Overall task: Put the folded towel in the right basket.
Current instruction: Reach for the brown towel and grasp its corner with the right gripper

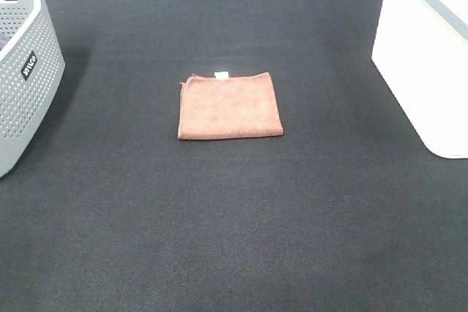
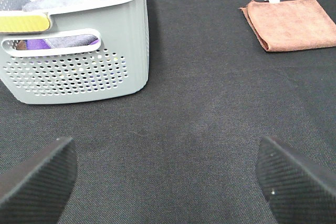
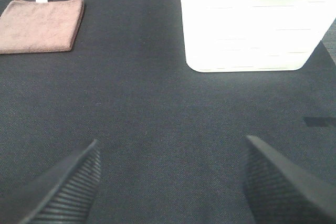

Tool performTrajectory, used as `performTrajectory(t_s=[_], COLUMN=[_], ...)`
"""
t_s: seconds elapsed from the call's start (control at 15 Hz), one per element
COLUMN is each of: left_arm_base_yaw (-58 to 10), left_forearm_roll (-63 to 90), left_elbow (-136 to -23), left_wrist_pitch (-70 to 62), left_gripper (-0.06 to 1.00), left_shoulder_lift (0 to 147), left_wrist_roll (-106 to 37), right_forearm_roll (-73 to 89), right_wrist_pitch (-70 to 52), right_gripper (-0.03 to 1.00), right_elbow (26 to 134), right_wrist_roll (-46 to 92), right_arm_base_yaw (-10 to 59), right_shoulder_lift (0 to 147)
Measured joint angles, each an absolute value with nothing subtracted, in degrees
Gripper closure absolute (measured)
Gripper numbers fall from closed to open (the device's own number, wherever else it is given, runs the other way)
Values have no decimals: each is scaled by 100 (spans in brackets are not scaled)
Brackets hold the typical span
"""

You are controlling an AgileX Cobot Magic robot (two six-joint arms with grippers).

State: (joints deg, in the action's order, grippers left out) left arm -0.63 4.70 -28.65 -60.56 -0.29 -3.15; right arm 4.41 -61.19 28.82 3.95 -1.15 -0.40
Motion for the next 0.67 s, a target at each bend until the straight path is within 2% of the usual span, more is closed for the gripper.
performTrajectory(t_s=[0.67], left_arm_base_yaw=[-63], left_forearm_roll=[470], left_elbow=[-2865], left_wrist_pitch=[-6056], left_gripper=[7], left_shoulder_lift=[-29], left_wrist_roll=[-315], right_forearm_roll=[441], right_wrist_pitch=[-6119], right_gripper=[27], right_elbow=[2882], right_wrist_roll=[395], right_arm_base_yaw=[-115], right_shoulder_lift=[-40])
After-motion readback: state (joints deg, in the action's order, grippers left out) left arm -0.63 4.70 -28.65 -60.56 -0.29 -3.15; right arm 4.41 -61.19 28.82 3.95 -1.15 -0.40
